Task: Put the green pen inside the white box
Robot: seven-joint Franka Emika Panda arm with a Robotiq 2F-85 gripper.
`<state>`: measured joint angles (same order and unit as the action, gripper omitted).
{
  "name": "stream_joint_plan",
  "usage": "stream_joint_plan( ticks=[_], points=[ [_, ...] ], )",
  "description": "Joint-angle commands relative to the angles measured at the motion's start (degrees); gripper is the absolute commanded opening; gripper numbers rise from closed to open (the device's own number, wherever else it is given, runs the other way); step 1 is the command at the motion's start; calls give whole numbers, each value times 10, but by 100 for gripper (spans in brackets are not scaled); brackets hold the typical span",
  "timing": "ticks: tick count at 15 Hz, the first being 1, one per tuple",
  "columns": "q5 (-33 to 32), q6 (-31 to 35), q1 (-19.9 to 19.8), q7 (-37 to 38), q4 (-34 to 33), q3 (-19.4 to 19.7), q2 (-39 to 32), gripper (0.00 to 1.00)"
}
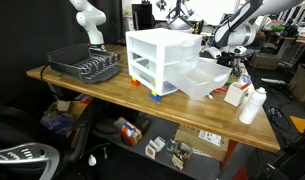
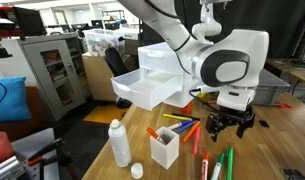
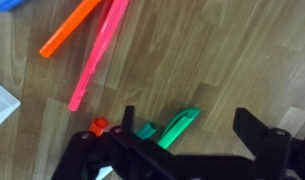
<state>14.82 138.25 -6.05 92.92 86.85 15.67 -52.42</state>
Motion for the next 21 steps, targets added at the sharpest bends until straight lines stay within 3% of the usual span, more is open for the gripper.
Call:
stream_joint_plan(
  ticks=[1, 12, 21],
  points=[
    [-52, -30, 17, 50, -46, 24, -29, 100],
    [-79, -91, 1, 73, -137, 12, -91, 100],
    [-69, -93, -7, 120, -126, 11, -85, 100]
  ],
)
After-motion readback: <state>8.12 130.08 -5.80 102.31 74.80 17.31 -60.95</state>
